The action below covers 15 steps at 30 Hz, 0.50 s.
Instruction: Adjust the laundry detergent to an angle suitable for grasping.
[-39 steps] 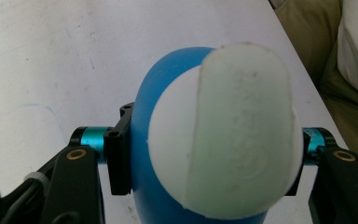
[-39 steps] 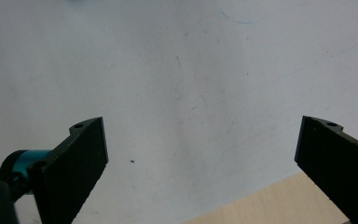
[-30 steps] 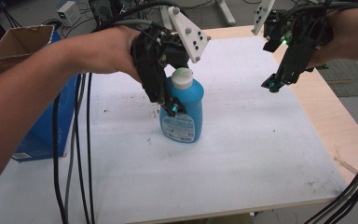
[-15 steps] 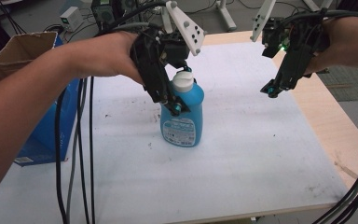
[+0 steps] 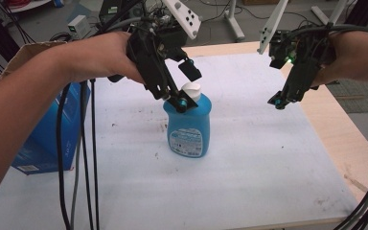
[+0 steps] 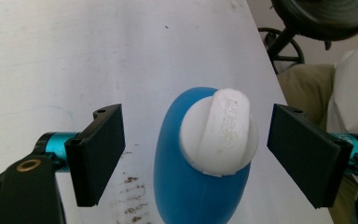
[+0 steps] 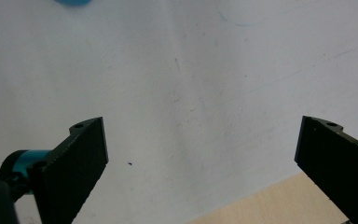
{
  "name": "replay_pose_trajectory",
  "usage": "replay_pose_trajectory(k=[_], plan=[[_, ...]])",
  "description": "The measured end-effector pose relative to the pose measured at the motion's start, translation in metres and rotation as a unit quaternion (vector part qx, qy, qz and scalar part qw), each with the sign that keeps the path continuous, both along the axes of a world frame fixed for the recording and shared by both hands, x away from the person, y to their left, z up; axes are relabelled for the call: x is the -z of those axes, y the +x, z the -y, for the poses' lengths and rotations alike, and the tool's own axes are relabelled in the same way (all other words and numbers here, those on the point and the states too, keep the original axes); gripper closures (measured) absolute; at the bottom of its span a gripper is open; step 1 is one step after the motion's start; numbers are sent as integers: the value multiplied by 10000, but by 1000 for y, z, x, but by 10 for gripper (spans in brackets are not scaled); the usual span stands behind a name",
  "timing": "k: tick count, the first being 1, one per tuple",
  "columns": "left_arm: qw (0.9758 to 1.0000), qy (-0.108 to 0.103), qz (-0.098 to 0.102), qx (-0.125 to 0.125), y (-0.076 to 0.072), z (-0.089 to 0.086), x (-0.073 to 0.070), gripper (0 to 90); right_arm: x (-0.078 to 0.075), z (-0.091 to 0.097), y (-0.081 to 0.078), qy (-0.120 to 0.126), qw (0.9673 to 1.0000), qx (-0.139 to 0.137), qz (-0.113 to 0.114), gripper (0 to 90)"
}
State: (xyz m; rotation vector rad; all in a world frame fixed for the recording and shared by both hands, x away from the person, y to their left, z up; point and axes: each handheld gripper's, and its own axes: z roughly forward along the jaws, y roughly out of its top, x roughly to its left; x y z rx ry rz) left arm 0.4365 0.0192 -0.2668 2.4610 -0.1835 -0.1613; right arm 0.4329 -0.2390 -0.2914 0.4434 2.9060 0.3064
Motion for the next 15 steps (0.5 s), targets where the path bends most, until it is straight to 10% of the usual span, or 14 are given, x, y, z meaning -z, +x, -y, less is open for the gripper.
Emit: replay_pose_trajectory(k=[15], plan=[[9955,-506,175,-783,2,-35,-55,191,-2,2,-1,19,10000,13,22,16]])
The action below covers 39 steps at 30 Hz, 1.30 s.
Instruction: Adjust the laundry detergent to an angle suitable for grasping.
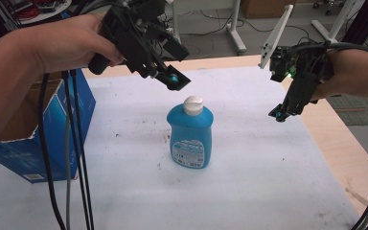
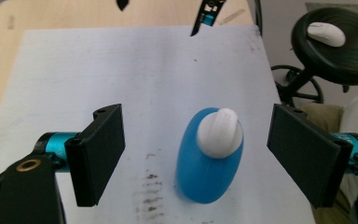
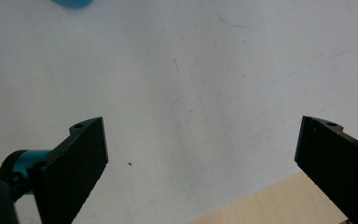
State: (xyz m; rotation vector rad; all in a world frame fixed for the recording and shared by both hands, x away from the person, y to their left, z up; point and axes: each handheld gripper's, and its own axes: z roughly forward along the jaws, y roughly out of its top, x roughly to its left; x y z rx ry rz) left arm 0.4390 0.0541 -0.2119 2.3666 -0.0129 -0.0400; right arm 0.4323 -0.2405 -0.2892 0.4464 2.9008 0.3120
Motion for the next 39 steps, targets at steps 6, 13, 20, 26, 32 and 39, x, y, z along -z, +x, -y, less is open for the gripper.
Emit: replay_pose_trajectory(k=[6,13,20,26,32,39], plan=[[9982,-25,-153,-587,10,-16,-6,191,-1,0,0,43,10000,-24,17,16],[9970,251,-122,-726,9,-22,-4,49,-2,0,0,81,10000,-2,18,16],[9935,518,-27,-1017,11,-27,0,16,-3,-1,-1,119,9999,-62,66,16],[9860,904,156,-1390,15,-33,3,16,-5,-2,0,224,9997,-73,61,16],[9694,1208,66,-2137,24,-46,7,16,-12,-8,4,310,9994,-129,94,16],[9652,1235,-48,-2303,29,-57,12,16,-23,-17,17,398,9990,-176,106,16]])
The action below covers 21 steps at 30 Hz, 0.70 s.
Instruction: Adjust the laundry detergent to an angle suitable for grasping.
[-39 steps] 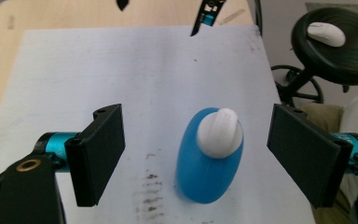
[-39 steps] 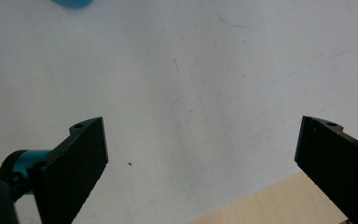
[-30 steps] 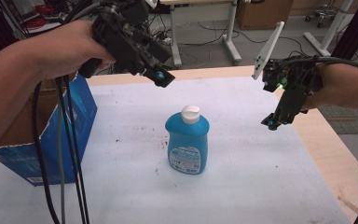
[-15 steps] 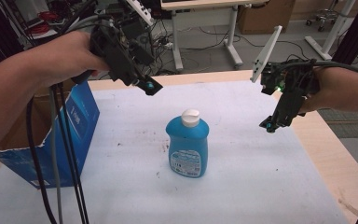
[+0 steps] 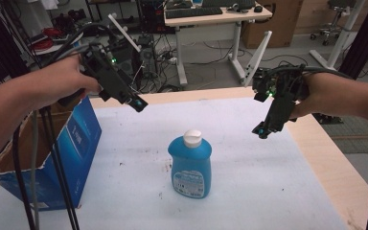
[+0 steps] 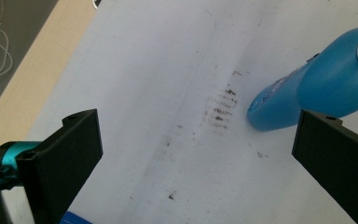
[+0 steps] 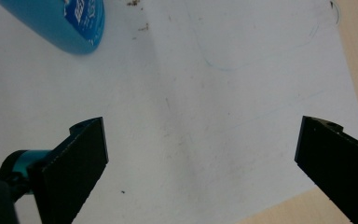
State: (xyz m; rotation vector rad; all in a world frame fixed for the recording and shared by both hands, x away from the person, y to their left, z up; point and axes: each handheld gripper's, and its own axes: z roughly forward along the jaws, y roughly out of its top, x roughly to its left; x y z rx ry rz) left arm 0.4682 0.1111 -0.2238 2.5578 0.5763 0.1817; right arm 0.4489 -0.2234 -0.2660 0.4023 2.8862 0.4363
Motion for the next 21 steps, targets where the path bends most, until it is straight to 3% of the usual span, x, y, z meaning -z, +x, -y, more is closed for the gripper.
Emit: replay_pose_trajectory(k=[3,6,14,21], plan=[[9997,10,33,258,1,-3,4,16,-5,-5,5,78,10000,-40,8,16],[9985,162,342,399,1,-4,9,16,-9,-11,9,112,9999,-59,-3,16],[9951,654,229,709,6,-1,24,16,-10,-18,28,129,9999,-106,-18,15],[9950,653,65,755,7,3,34,16,-12,-26,42,157,9997,-162,-70,16]])
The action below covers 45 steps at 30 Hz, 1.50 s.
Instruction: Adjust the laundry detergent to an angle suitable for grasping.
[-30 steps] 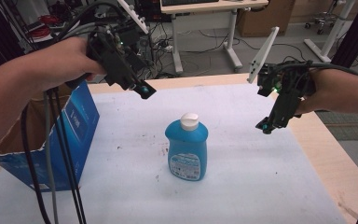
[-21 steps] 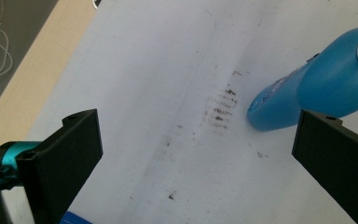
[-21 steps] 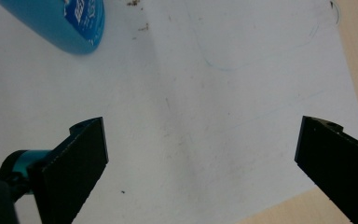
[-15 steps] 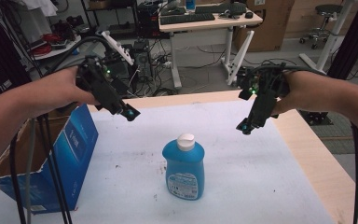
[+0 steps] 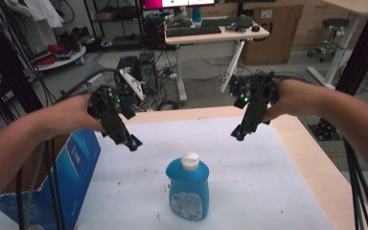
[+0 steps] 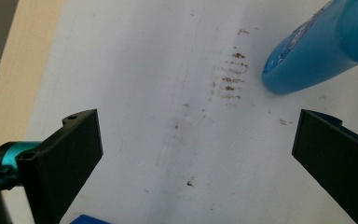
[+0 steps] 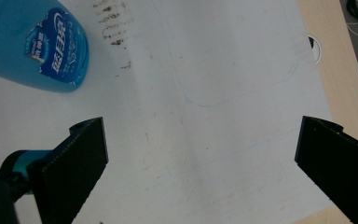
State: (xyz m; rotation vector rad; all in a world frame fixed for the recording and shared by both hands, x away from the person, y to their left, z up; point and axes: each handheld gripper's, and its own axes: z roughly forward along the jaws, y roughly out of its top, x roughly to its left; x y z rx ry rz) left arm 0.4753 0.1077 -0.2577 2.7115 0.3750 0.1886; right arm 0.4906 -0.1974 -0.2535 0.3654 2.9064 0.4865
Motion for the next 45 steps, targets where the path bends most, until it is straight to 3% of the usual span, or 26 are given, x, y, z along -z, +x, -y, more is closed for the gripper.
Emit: replay_pose_trajectory(k=[5,17,21,27,33,37,45], plan=[[9998,-54,-134,139,-3,1,8,16,-2,-7,9,22,10000,-7,-18,16],[9994,191,-191,212,-10,2,18,16,7,-20,15,-9,9998,-181,-72,15],[9989,324,-129,304,-14,4,21,16,7,-21,16,23,9998,-173,-61,16],[9990,221,-25,384,-14,8,17,16,6,-21,13,-9,9997,-218,-68,16],[9983,308,107,482,-1,12,8,16,5,-21,13,-22,9997,-216,-68,16],[9987,185,102,473,12,15,1,16,5,-20,15,-16,9998,-197,-84,16],[9983,207,-18,542,21,19,8,16,9,-20,20,-30,9997,-194,-134,16]])
